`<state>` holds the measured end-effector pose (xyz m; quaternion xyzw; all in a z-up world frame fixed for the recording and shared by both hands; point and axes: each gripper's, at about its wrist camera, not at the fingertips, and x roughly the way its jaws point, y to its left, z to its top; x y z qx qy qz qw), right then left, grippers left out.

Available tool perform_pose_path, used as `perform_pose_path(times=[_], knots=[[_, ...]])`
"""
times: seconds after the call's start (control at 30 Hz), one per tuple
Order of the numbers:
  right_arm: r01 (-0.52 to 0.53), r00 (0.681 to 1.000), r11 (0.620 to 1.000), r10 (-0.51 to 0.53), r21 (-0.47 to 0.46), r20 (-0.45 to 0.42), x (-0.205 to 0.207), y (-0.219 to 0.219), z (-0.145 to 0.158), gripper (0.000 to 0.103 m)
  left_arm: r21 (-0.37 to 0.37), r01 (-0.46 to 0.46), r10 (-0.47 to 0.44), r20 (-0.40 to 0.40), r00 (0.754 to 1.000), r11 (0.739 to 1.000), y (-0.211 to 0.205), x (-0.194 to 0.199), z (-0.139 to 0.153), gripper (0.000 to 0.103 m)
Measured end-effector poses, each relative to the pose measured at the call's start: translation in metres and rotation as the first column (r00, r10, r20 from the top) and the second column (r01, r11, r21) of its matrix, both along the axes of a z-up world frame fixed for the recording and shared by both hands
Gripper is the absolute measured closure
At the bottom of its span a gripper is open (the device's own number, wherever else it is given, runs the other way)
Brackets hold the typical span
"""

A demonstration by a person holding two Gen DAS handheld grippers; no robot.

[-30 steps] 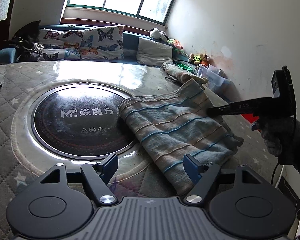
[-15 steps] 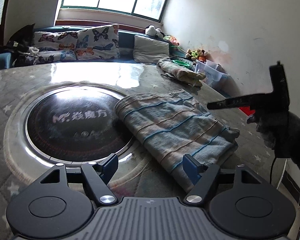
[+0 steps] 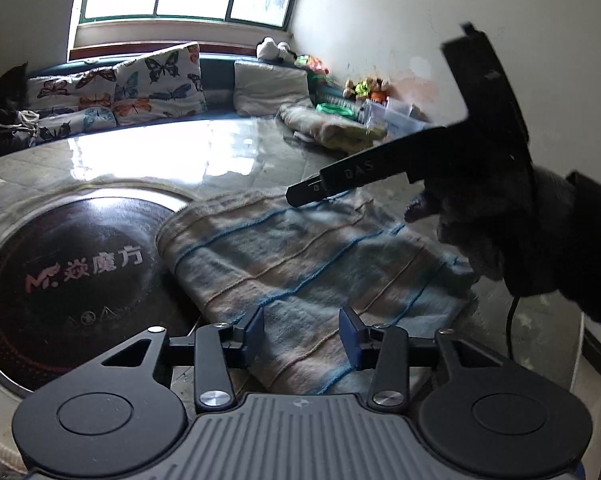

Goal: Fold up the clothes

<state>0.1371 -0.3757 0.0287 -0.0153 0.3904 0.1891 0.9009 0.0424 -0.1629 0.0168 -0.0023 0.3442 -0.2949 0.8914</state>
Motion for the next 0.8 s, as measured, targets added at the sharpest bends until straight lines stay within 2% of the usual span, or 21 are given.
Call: perform_pose_path(times=[0.1, 0.33, 0.53, 0.67, 0.8], knots=[[0.003, 1.000, 1.000, -0.003, 0.010, 0.007, -0.008, -0.007, 0.001, 0.079, 0.007, 0.002, -0.002, -0.005, 1.000, 1.000, 0.001, 0.002, -0.004, 0.061], [0.008, 1.000, 0.999, -0.009, 0.034, 0.022, -0.025, -0.025, 0.002, 0.077, 0.026, 0.010, -0.010, 0.005, 1.000, 1.000, 0.007, 0.001, -0.006, 0.061], [0.006, 1.000, 1.000, -0.006, -0.022, 0.026, -0.060, -0.032, -0.006, 0.077, 0.072, 0.011, -0.011, 0.008, 1.000, 0.997, 0.016, 0.002, -0.008, 0.060], [0.081, 0.995, 0.996, -0.083, 0.050, 0.047, -0.083, -0.052, -0.006, 0.077, 0.056, -0.004, 0.004, 0.011, 1.000, 0.998, 0.026, -0.004, -0.003, 0.061], [0.153, 0.987, 0.982, -0.157, 0.113, 0.033, -0.106, -0.075, -0.007, 0.074, 0.018, 0.013, -0.013, 0.010, 1.000, 1.000, 0.030, -0.019, 0.006, 0.055]])
